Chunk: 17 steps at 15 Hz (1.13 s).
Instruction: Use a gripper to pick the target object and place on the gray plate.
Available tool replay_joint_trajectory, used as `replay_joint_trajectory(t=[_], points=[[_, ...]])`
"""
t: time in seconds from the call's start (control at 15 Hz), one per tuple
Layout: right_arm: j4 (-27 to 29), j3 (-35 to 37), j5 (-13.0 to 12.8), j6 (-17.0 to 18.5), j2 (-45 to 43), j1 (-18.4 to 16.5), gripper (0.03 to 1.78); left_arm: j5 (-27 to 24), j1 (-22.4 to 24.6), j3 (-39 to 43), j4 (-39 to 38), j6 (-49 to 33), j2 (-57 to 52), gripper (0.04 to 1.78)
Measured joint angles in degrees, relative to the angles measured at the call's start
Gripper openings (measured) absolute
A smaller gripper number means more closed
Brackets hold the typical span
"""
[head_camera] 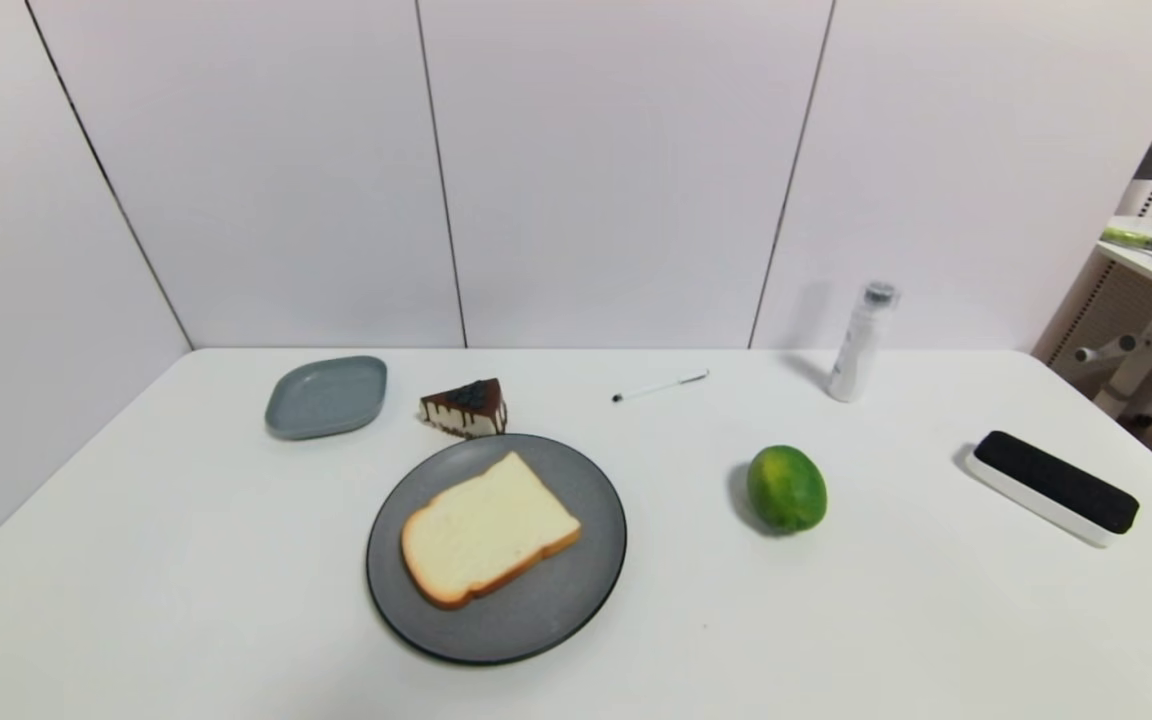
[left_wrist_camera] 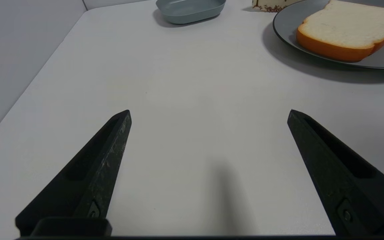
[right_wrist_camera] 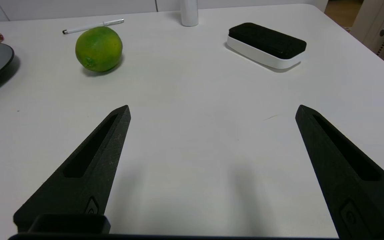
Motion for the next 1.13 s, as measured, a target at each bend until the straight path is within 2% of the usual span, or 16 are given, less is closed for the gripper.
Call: replay_joint_trajectory(t=[1.13], points=[[-0.05, -0.05, -0.06, 0.15, 0.0, 0.02, 1.71, 0.04, 0.02, 0.05, 0.02, 0.0, -0.13, 1.69]])
